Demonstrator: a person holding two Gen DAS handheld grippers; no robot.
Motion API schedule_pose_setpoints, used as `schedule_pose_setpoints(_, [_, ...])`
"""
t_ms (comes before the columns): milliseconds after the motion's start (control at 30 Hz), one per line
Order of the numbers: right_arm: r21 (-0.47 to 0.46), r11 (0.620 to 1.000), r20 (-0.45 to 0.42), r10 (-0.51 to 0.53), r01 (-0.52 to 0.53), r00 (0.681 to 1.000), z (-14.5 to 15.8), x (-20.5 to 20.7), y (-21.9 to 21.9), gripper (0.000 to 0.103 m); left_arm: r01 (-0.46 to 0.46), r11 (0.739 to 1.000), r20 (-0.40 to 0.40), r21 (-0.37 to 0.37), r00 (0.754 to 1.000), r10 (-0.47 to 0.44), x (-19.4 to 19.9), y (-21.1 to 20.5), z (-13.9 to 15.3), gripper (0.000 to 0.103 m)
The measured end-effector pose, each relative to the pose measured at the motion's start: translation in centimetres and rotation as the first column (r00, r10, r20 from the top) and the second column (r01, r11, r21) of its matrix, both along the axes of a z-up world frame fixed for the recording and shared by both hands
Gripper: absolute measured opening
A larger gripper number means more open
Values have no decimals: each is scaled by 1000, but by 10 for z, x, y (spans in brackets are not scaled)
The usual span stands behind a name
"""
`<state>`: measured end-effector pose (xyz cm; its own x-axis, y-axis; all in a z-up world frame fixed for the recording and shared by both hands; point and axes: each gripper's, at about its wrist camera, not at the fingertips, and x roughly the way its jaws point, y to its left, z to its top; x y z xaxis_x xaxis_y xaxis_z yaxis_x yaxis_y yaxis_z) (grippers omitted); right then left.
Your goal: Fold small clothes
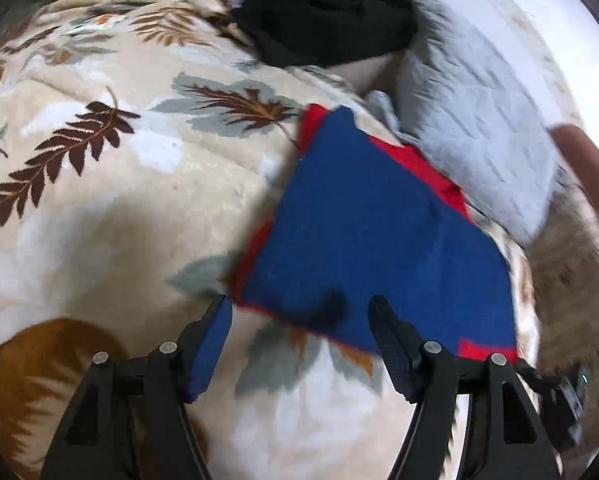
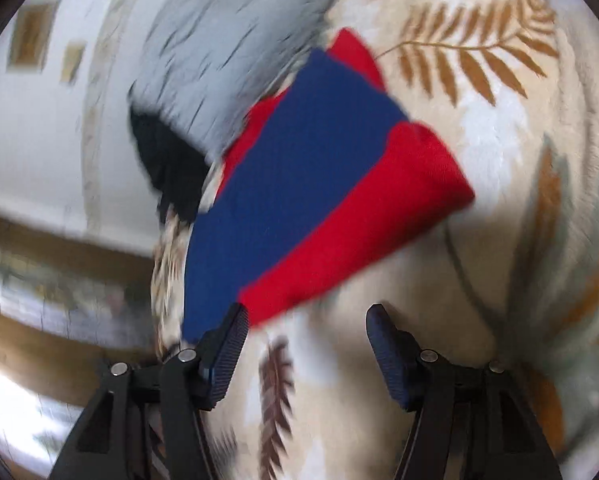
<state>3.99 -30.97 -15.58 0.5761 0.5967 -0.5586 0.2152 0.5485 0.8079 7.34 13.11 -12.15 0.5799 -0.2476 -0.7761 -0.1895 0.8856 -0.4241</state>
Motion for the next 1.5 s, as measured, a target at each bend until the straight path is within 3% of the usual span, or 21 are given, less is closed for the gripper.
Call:
schedule_pose_setpoints(100, [36, 988, -17, -147, 147, 989, -8, 10, -12, 65, -93, 996, -21, -13, 995, 93, 15, -4, -12, 73])
schedule_pose_setpoints(200, [63, 966, -54, -249, 252, 967, -13, 15, -16, 65, -118, 993, -52, 22, 991, 119, 30, -9, -10, 72])
schedule_pose_setpoints(267, [55, 962, -56, -263, 266, 963, -10, 20, -16, 64, -129, 990, -82, 51, 988, 133, 41, -8, -10, 24])
schedule_pose_setpoints(333, [66, 960, -56, -270, 273, 961, -12, 28, -15, 55, -126, 992, -127, 8, 984, 126, 49, -4, -11, 22])
schedule_pose_setpoints(367, [56, 963, -70, -259, 264, 963, -16, 33, -15, 27, -130, 992, -144, 1, 981, 128, 51, -5, -9, 21])
schedule_pose_setpoints(400, [56, 964, -83, -254, 259, 964, -19, 42, -9, 21, -116, 993, -139, 12, 983, 117, 53, -6, -2, 20])
schedule_pose_setpoints(467, [10, 973, -83, -227, 229, 970, -11, 46, -11, 17, -97, 995, -99, 31, 990, 99, 52, -9, 17, 20])
schedule_pose_setpoints(633, [-106, 976, 57, -184, 190, 981, 60, 33, -2, 12, -76, 997, 15, 24, 997, 75, 28, -13, 70, 19])
schedule_pose_setpoints(767, [-118, 976, 116, -168, 181, 979, 97, 7, -1, 12, -63, 998, 66, 11, 996, 62, -17, -12, 92, 18])
schedule_pose_setpoints(867, [-52, 984, 76, -169, 173, 983, 89, -24, -6, 12, -54, 997, 42, 46, 998, 53, -46, -11, 72, 22])
schedule_pose_setpoints(933, [-89, 985, 57, -141, 146, 988, 71, -35, -6, 19, -49, 997, -57, 66, 997, 53, -57, -4, 29, 25])
schedule_pose_setpoints(967, [-113, 985, 32, -124, 127, 992, 58, -36, -6, 34, -38, 997, -140, 62, 989, 46, -59, 1, 5, 24])
schedule_pose_setpoints(1000, [-128, 987, -33, -105, 100, 994, 36, -38, -7, 55, -39, 999, -139, 15, 990, 41, -69, 12, -8, 25])
schedule_pose_setpoints(1033, [-113, 990, -119, -96, 83, 988, 11, -49, -11, 60, -53, 999, -87, -4, 995, 52, -78, 22, -4, 33])
schedule_pose_setpoints(1067, [-98, 992, -118, -86, 75, 989, 4, -57, -12, 59, -55, 998, -88, -5, 995, 54, -84, 30, 0, 43])
schedule_pose_setpoints(1100, [-108, 993, -58, -53, 47, 997, 7, -72, -16, 59, -66, 998, -93, 3, 993, 66, -89, 41, 7, 45])
schedule_pose_setpoints(1167, [-166, 986, -48, -29, 21, 998, 19, -87, -21, 61, -103, 994, -53, 42, 993, 105, -92, 56, 23, 45])
schedule_pose_setpoints(1233, [-242, 970, -21, -30, 24, 999, 38, -97, -33, 62, -88, 993, -8, 80, 996, 88, -82, 62, 37, 45])
schedule_pose_setpoints(1333, [-347, 936, 67, -40, 61, 997, 71, -87, -48, 62, -16, 997, 17, 75, 1000, 15, -49, 54, 45, 45])
schedule_pose_setpoints(1500, [-391, 918, 116, 115, -61, 987, 84, -9, -36, 62, 155, 982, 25, 104, 987, -159, 20, 2, 44, 45])
